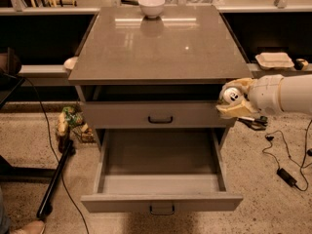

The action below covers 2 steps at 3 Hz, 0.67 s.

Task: Pick 7up can from middle drawer and place on counter

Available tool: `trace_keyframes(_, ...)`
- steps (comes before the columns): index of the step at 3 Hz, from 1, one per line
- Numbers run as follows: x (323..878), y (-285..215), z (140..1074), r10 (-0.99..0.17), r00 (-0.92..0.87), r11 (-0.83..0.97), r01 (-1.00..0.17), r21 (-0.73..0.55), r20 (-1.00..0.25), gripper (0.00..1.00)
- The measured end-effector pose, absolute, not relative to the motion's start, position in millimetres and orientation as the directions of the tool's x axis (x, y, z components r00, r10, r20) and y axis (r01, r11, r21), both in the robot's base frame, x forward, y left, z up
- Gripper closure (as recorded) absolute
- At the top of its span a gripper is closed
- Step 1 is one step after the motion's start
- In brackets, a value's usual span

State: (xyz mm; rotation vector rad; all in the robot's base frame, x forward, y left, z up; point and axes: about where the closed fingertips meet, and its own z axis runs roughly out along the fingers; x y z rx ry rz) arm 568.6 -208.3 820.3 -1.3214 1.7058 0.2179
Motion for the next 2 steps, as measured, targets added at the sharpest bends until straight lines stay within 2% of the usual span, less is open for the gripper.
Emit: trace_keyframes(2,577.3,-229.0,901.0,-0.628,0.054,0.375,-0.853,-0.363,-0.776,1.0)
